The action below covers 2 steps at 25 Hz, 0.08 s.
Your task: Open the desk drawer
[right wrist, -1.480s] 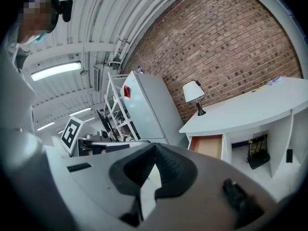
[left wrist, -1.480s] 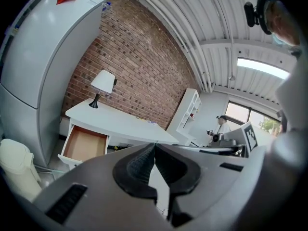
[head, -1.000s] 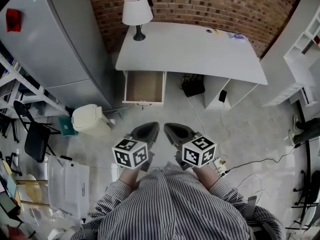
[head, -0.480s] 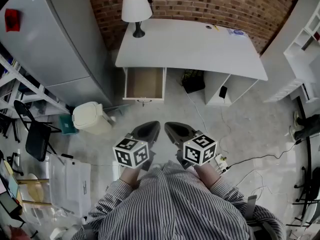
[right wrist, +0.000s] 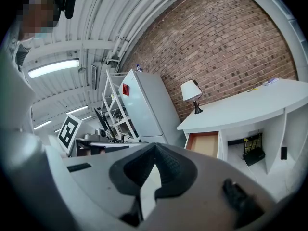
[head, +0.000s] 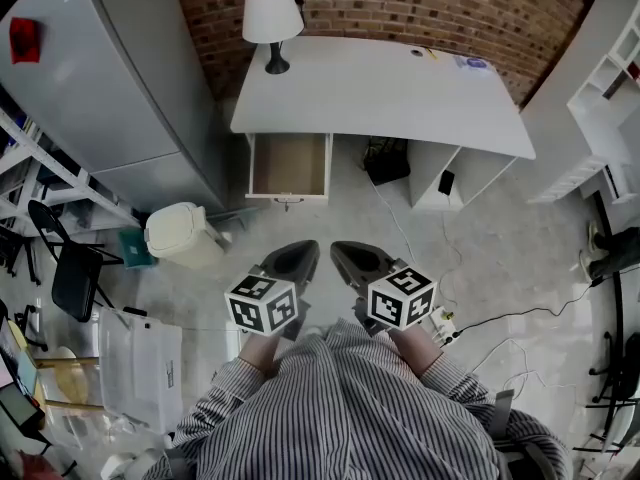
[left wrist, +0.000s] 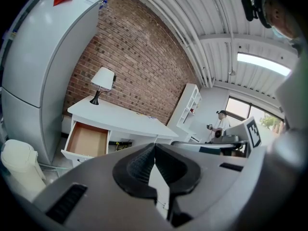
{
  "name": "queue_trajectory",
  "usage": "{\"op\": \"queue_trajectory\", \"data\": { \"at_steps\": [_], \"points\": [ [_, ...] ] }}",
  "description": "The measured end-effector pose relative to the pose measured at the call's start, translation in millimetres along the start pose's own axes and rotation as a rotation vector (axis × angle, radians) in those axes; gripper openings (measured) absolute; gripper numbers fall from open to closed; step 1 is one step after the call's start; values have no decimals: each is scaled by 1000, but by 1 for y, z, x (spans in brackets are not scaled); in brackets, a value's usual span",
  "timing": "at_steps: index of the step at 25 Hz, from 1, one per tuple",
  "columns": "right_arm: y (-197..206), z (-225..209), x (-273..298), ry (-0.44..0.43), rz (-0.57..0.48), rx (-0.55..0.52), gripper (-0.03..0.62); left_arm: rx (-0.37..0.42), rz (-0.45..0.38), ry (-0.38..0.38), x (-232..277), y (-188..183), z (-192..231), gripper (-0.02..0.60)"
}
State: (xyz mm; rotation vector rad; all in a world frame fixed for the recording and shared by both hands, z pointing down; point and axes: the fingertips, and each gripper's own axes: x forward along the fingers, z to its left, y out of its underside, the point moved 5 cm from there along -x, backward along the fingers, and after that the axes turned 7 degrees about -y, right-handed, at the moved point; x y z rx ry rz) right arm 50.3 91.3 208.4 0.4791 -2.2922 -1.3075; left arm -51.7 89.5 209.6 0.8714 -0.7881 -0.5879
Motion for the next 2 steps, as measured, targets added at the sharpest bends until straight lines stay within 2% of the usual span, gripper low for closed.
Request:
{"op": "queue_trajectory", "data": {
  "at_steps": [2],
  "points": [
    [1,0,-1,1,-2,4,17,0,2,2,0,1,-1,14]
  ]
}}
